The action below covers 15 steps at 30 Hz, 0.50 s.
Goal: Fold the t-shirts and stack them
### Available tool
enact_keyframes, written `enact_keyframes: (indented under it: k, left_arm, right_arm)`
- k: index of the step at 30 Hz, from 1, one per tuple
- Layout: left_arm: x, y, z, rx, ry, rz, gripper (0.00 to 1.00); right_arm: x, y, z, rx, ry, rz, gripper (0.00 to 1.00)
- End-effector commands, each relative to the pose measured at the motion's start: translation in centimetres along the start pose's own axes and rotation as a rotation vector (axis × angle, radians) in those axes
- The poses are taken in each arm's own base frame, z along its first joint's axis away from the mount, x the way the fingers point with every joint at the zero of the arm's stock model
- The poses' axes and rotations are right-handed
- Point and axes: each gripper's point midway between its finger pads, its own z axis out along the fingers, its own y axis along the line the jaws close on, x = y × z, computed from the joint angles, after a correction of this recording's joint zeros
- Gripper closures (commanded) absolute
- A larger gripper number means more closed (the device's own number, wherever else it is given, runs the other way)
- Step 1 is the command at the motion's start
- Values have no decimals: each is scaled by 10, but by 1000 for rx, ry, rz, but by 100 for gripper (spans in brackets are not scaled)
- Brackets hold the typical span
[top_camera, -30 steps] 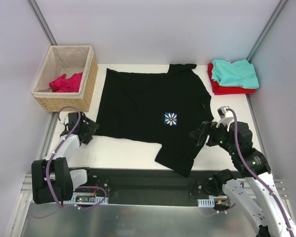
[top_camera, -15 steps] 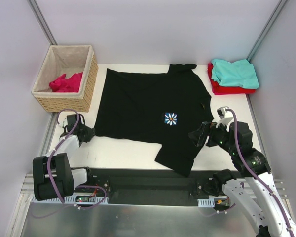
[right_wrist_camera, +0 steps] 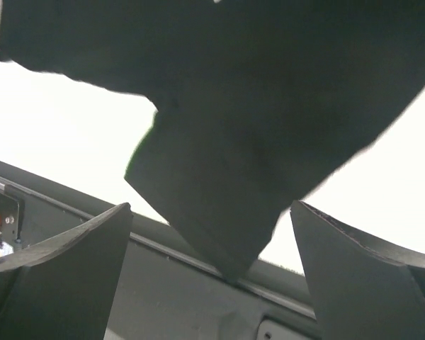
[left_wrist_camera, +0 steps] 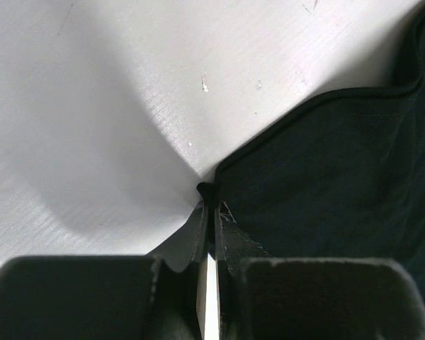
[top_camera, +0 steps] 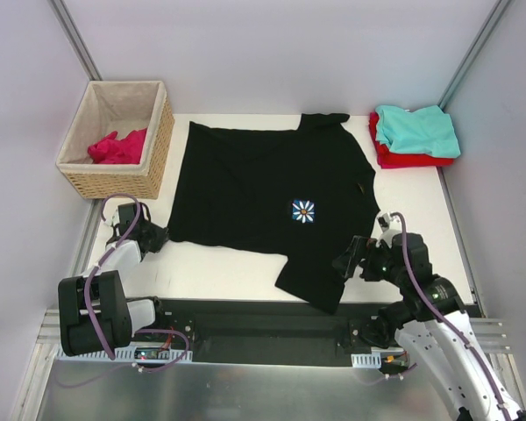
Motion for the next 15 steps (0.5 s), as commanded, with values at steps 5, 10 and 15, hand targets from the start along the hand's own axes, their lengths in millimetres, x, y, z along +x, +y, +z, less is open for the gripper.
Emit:
enact_keyframes:
  k: [5,10,15]
  left_arm:
    - [24,25,-2,-65,84,-7,100]
    - [27,25,0,-59,94,-6,100]
    - [27,22,0,-51,104,-11,100]
  right_arm:
    - [61,-6,12,2,145,309,3]
    - [81,-9,12,16,206,390,6]
    - [105,-13,10,44,299,429,8]
